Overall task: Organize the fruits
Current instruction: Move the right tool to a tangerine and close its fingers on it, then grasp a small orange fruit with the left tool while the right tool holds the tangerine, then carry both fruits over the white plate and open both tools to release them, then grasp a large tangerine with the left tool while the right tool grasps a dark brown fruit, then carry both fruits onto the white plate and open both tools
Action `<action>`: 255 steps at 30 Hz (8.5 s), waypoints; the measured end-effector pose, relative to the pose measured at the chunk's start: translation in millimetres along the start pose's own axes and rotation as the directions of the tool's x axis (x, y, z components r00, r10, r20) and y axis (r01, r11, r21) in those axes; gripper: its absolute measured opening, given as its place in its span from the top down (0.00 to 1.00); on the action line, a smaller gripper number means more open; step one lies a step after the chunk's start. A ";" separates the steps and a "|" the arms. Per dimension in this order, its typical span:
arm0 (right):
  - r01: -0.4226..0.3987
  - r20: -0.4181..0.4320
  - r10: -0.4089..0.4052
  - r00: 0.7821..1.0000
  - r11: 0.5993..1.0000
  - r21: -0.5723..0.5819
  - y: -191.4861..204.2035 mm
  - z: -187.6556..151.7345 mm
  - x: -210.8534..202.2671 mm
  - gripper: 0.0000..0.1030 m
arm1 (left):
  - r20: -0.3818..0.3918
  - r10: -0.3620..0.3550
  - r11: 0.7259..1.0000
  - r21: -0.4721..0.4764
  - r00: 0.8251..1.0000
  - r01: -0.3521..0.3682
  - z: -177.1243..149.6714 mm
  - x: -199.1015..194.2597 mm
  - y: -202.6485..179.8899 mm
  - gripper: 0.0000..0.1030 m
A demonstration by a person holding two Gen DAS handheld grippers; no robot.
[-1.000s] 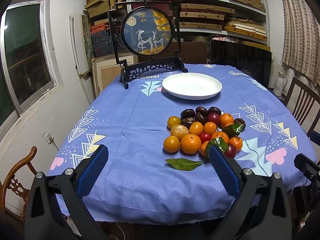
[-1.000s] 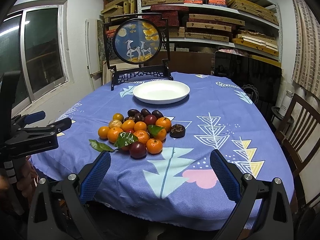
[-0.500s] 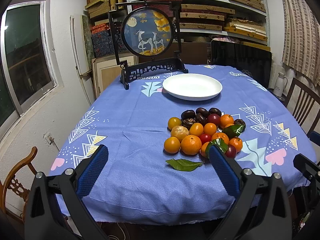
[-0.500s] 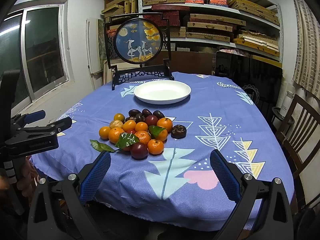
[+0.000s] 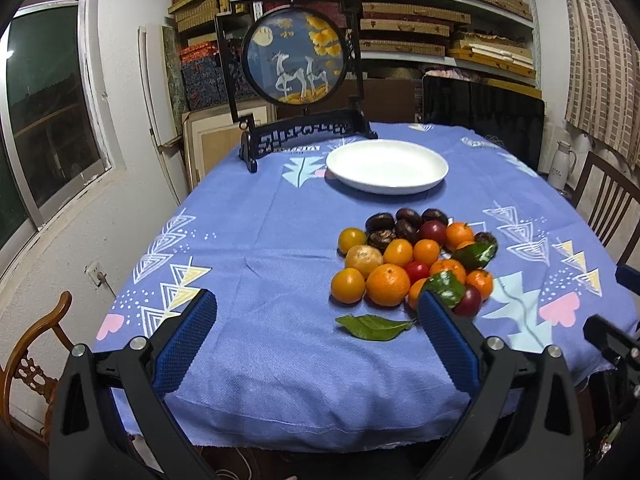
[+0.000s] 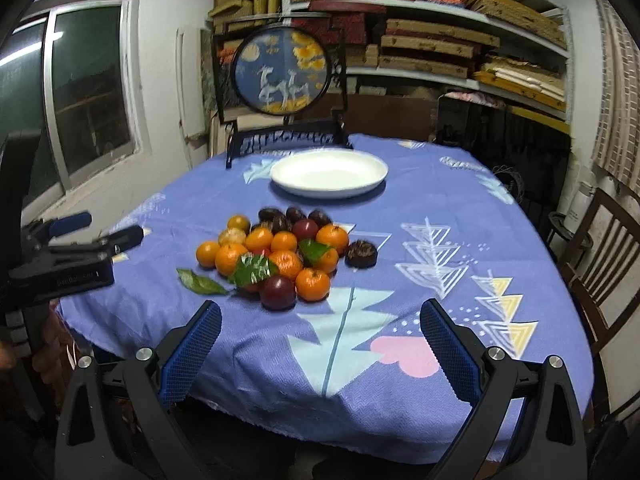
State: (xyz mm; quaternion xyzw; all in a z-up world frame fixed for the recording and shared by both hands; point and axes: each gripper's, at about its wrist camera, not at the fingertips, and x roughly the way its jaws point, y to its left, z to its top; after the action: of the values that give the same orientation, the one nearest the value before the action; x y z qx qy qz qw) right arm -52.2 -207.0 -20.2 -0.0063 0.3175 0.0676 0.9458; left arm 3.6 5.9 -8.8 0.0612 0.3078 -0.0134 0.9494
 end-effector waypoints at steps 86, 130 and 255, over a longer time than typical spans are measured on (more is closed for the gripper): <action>-0.168 -0.133 0.187 0.973 0.976 0.141 -50.3 12.9 130.9 0.63 | -0.134 -0.455 0.862 0.182 0.880 0.473 -6.9 118.4 9.7 0.65; -0.252 -0.152 0.259 0.954 0.965 0.069 -93.1 124.9 208.8 0.48 | -0.141 -0.318 0.934 0.124 0.937 0.336 100.8 178.7 -6.3 0.16; -0.179 -0.103 0.183 0.978 0.983 0.043 -93.7 154.3 217.8 0.40 | -0.124 -0.425 0.879 0.183 0.897 0.441 134.9 196.3 -33.5 0.21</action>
State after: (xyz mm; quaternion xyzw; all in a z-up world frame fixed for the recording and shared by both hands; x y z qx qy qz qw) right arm 224.6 -264.4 -30.9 0.0347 0.3678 0.1476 0.9175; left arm 239.1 -41.7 -19.1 0.0893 0.3483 -0.2545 0.8978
